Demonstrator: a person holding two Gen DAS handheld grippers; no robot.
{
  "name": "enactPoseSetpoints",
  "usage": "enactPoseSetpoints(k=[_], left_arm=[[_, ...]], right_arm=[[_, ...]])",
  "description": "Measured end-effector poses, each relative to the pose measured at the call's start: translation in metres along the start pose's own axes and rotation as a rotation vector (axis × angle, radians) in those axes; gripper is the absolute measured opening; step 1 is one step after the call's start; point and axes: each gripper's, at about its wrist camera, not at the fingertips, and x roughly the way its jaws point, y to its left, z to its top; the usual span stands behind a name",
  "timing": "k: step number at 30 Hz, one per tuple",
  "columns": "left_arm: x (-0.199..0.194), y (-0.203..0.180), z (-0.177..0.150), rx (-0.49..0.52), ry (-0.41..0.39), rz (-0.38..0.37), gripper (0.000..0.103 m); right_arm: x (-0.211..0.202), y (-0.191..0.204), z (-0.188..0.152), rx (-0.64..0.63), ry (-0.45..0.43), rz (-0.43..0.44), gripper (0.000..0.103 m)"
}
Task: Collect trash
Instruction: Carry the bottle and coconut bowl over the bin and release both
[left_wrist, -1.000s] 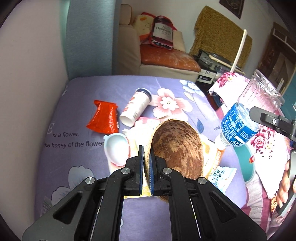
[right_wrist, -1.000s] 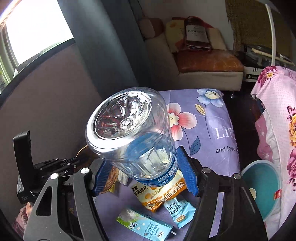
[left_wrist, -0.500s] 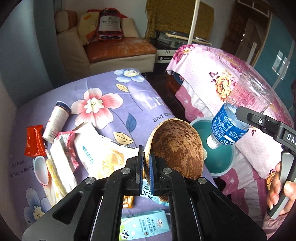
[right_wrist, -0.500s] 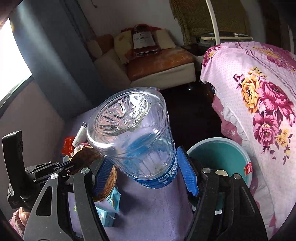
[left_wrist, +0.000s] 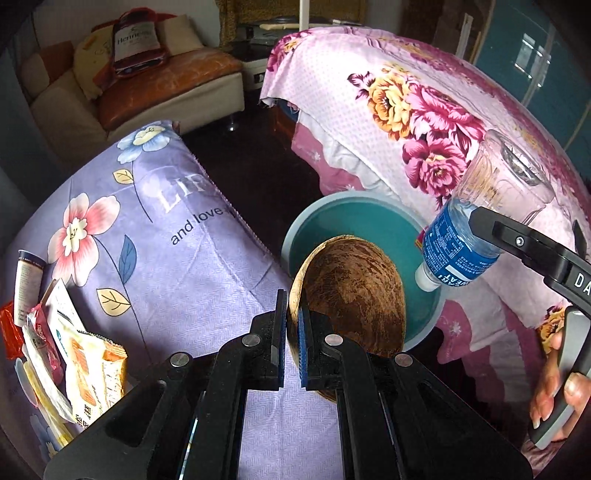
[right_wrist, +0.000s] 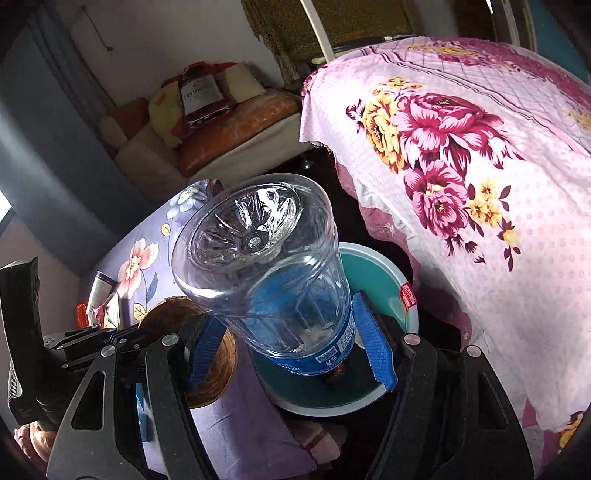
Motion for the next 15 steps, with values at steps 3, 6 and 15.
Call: enactPoseSetpoints(k=[3, 6, 15], left_arm=[[0.017, -0.015, 0.003, 0.028, 0.026, 0.011, 0.006], [0.033, -0.025, 0.004, 0.051, 0.053, 0.021, 0.006], [0.071, -0.041, -0.003, 0.108, 0.124, 0.047, 0.006]], right_arm=[[0.006, -0.014, -0.004, 0.017, 0.017, -0.015, 0.065], [0.014, -0.024, -0.007, 0.025, 0.035, -0.02, 0.065], [0.036, -0.037, -0.017, 0.05, 0.091, -0.02, 0.065]])
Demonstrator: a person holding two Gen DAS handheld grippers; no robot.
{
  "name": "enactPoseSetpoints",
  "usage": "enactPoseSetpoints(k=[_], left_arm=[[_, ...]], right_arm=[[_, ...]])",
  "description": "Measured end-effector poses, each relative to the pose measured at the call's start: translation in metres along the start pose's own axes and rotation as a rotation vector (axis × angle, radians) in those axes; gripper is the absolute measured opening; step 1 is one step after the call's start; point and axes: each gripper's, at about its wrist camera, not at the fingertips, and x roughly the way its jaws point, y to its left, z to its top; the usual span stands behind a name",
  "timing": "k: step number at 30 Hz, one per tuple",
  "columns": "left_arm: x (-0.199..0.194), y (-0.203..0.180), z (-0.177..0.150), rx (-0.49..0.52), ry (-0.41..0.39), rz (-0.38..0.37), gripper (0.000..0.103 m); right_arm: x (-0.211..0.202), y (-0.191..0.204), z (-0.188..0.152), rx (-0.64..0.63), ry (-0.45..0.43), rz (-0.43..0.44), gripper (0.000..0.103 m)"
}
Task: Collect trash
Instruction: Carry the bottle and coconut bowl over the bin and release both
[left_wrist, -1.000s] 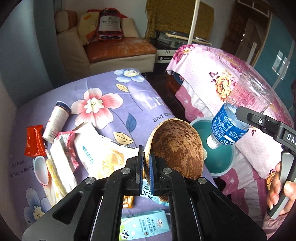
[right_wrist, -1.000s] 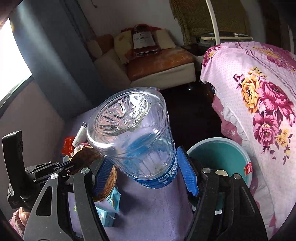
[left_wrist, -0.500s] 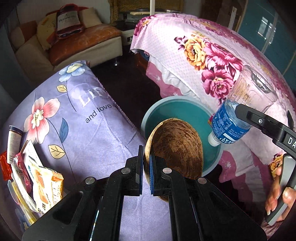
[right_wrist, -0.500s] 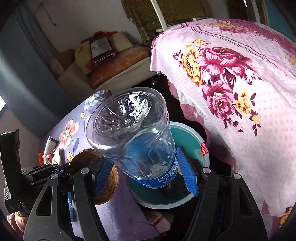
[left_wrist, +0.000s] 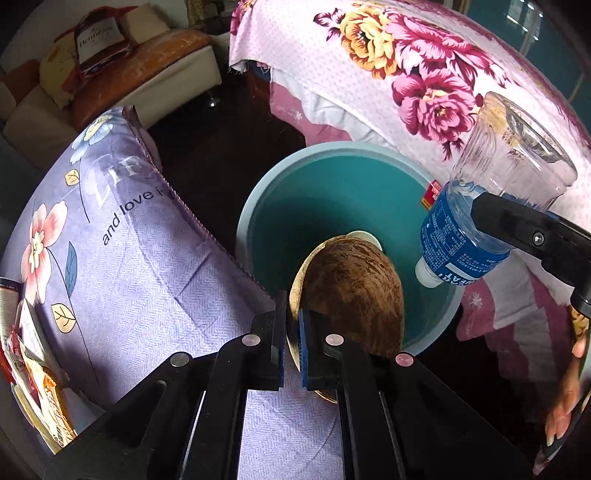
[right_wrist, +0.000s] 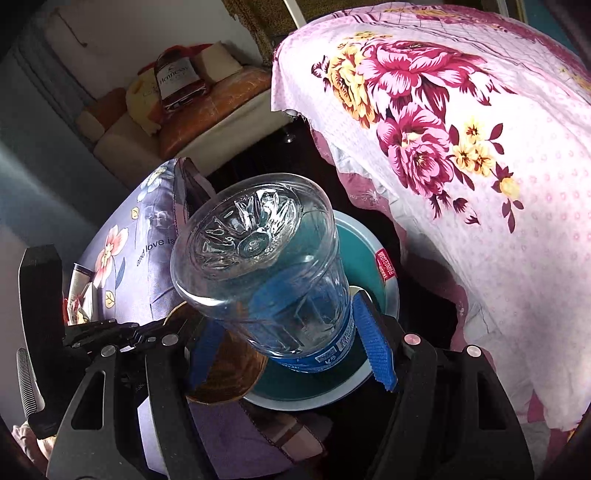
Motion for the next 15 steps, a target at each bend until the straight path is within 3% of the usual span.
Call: enactPoseSetpoints(k=[15], left_arm=[[0.024, 0.0, -0.007, -0.025, 0.056, -0.017, 0.016]], right_arm=[[0.021, 0.0, -0.012, -0.008, 0.064, -0.015, 0.065]])
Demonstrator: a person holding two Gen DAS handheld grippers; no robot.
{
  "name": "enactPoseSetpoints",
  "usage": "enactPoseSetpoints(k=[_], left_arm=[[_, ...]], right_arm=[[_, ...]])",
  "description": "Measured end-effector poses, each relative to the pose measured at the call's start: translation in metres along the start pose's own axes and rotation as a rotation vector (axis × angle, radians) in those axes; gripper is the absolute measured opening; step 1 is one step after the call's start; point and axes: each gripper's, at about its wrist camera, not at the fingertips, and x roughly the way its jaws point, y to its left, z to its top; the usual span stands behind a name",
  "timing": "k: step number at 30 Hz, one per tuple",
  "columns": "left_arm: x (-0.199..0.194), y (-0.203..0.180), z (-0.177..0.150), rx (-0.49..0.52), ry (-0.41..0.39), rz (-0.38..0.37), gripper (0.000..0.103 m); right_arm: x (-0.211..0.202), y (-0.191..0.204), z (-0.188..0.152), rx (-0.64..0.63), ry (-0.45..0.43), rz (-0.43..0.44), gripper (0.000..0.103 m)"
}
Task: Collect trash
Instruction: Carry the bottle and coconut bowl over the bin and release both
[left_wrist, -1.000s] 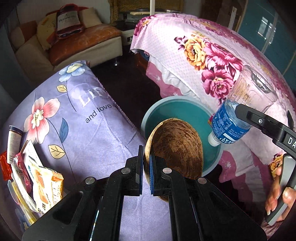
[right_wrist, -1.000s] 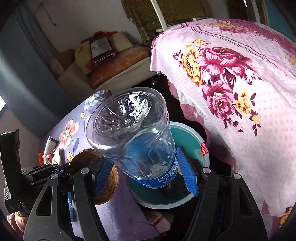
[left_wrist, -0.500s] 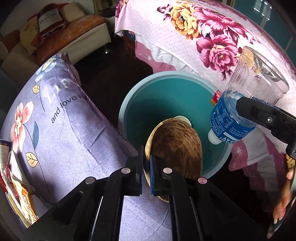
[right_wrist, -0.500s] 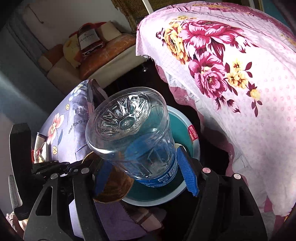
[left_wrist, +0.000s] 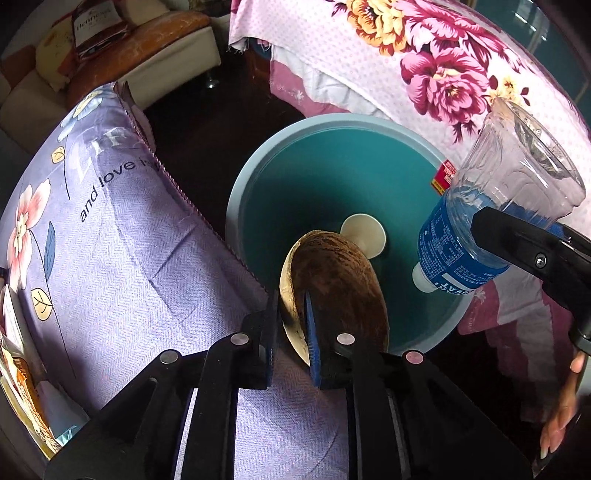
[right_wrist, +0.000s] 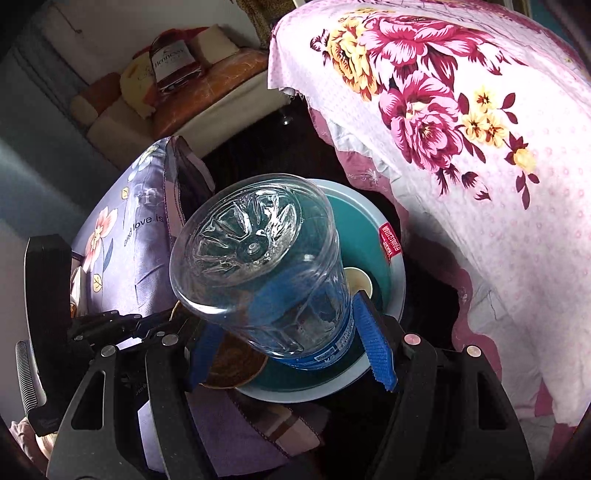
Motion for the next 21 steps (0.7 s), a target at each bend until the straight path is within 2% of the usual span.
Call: enactPoseSetpoints(k=[5, 6, 8, 9, 14, 19, 21], left_arm=[[-0.002, 0.004, -0.003, -0.018, -0.002, -0.021, 0.019], [-0.005, 0.005, -0.003, -0.022, -0.008, -0.028, 0.022], [-0.011, 0.006, -0.003, -0.029, -0.026, -0.035, 0.036], [-0.014, 0.007, -0.003, -0.033, -0.04, -0.037, 0.047], [-0.026, 0.012, -0.005, -0.05, -0.066, -0.053, 0.051], [-0.038, 0.021, -0.013, -0.073, -0.102, -0.052, 0.069], [-0.042, 0.027, -0.017, -0.086, -0.11, -0.061, 0.072]], right_arm=[[0.005, 0.001, -0.003, 0.006, 0.019, 0.003, 0.065], [0.005, 0.001, -0.004, 0.007, 0.022, 0.003, 0.065], [0.006, 0.002, -0.004, 0.009, 0.028, 0.004, 0.065], [0.006, 0.001, -0.004, 0.009, 0.03, 0.004, 0.065], [0.002, 0.003, -0.004, 0.004, 0.03, 0.001, 0.065], [0.005, 0.006, -0.005, 0.001, 0.047, -0.013, 0.065], [0.008, 0.007, -0.007, 0.0, 0.06, -0.021, 0.065]])
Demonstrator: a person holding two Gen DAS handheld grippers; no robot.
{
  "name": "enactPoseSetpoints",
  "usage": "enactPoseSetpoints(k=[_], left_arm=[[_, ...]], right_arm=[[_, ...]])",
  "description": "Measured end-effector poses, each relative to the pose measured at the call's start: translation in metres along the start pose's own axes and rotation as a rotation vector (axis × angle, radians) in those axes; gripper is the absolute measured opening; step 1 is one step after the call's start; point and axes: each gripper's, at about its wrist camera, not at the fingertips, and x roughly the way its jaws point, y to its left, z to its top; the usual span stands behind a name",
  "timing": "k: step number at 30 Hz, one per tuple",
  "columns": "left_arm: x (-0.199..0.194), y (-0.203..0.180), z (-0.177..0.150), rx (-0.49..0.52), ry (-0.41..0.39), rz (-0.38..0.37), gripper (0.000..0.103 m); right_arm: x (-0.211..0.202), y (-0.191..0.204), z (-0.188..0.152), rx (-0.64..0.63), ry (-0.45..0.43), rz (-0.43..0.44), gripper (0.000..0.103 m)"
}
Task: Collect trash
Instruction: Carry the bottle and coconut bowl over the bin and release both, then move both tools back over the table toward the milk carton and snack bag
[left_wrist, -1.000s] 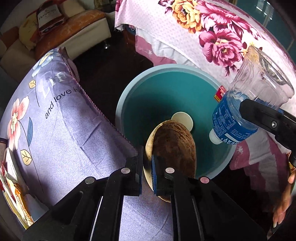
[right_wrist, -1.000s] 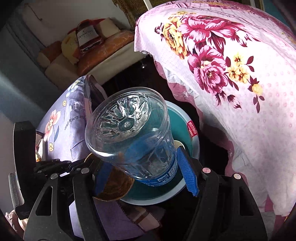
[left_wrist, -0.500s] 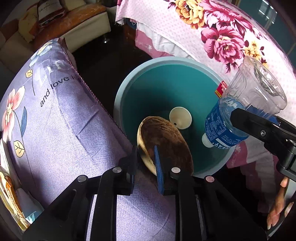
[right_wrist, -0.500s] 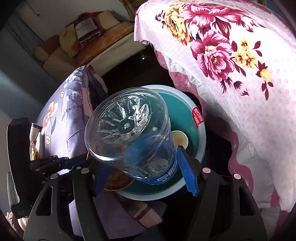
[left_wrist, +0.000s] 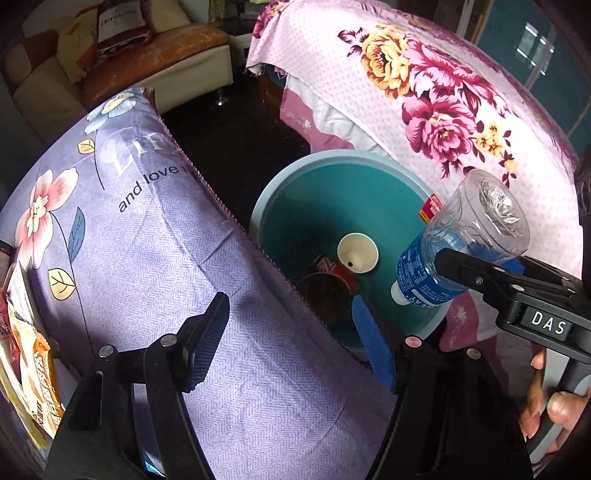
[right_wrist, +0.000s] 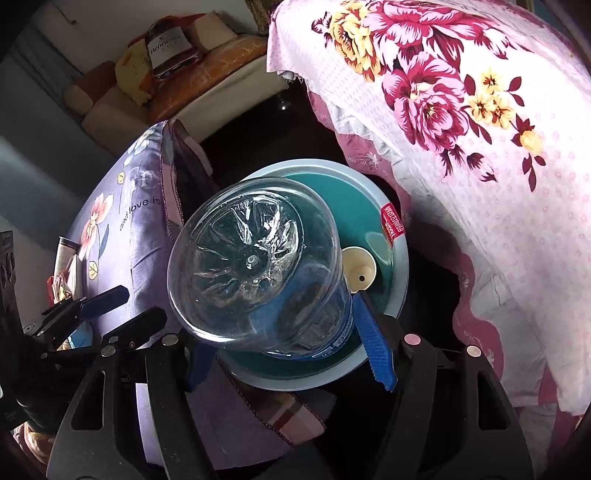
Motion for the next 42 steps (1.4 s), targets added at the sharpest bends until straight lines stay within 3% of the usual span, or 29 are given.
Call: enactPoseSetpoints(k=[10, 13, 23, 32, 42], left_arm=[[-0.028, 0.017, -0.014, -0.053, -0.041, -0.059, 0.082], [-0.04, 0.022, -0.02, -0.051, -0.06, -0.068, 0.085], [-0.078, 0.063, -0.05, -0.097, -0.121, -0.062, 0.089], [-0.111, 0.133, -0.093, -0.207, -0.162, -0.024, 0.091], [-0.13, 0.214, -0.151, -0.368, -0.176, 0.029, 0.093]], right_arm=[[-0.001, 0.006, -0.011, 0.015, 0.046, -0.016, 0.066], [-0.005, 0.013, -0.013, 0.015, 0.047, -0.007, 0.077], [-0.022, 0.057, -0.019, -0.056, 0.03, -0.026, 0.077], [-0.033, 0.132, -0.031, -0.229, 0.041, -0.011, 0.08], [-0.027, 0.247, -0.072, -0.544, 0.136, 0.054, 0.083]])
